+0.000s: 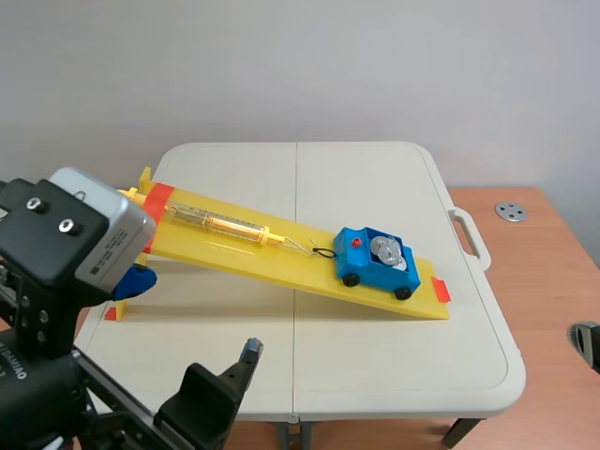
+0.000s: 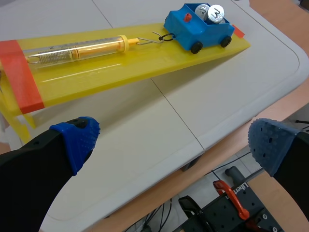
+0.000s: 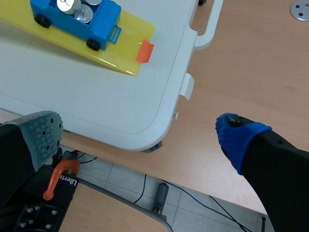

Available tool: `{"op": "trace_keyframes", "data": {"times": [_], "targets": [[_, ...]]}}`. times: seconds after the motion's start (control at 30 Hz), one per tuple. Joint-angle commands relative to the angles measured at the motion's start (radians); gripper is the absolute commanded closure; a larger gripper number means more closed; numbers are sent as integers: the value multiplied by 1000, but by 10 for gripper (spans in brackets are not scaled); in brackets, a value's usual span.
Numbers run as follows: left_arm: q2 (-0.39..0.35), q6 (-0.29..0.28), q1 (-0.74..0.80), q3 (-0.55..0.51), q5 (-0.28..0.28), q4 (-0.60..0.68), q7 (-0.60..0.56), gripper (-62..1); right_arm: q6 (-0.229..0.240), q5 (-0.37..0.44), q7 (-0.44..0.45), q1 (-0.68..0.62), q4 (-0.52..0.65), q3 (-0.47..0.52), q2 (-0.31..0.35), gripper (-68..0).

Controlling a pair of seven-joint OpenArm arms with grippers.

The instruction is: Place the four metal weights on the blue cart on the ramp.

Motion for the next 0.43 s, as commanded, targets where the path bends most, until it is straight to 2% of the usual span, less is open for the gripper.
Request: {"op": "trace_keyframes", "data": {"times": [0.0,0.4], "targets": [[0,37,2,-15,-56,100,-107,-623,26,87,127,20,129,63,0,-661],[0,39,-2,-15,-56,100,-113,-623,26,86,127,20,129,7,0,-661]]}}
